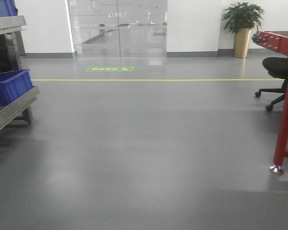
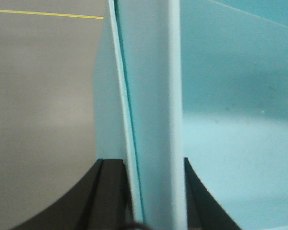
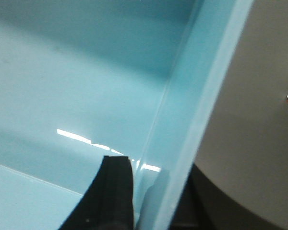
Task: Move two blue bins to right shelf middle
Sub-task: 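Hold the light-blue bin with both grippers while the base drives across the aisle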
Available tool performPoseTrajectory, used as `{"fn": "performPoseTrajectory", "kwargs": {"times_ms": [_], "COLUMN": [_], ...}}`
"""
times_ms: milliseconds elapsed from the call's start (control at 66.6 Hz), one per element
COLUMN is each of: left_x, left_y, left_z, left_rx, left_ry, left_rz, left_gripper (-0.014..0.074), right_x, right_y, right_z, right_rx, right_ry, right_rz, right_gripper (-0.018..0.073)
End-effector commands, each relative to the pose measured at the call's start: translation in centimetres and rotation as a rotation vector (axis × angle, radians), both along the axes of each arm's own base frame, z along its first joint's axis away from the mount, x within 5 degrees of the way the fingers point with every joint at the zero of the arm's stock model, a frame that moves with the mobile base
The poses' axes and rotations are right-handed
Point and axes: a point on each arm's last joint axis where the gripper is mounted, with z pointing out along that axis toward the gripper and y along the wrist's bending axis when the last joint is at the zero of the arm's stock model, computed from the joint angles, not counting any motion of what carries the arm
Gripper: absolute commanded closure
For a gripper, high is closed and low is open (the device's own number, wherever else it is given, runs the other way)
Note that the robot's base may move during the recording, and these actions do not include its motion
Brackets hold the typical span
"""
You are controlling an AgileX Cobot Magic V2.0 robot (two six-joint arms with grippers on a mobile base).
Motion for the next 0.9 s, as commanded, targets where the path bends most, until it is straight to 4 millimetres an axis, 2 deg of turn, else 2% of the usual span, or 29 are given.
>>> {"fn": "performPoseTrajectory", "kwargs": {"times_ms": [0,886], "left_x": [-0.93,-0.93], "left_y": [-0.54,-0.54], "left_z": [2.26,2.26], "left_rx": [-0.133,-0.133], "left_ry": [-0.123,-0.123], "left_rz": [-0.032,-0.032], "left_gripper": [0.0707,0.0707], "right_x": [-0.48,-0.5], "right_y": [0.55,0.59], "right_z": [1.28,1.28], "right_rx": [0.057,0.062], "right_ry": [-0.083,-0.081], "right_rz": [0.055,0.058], "right_gripper": [0.0713,0.0713]}}
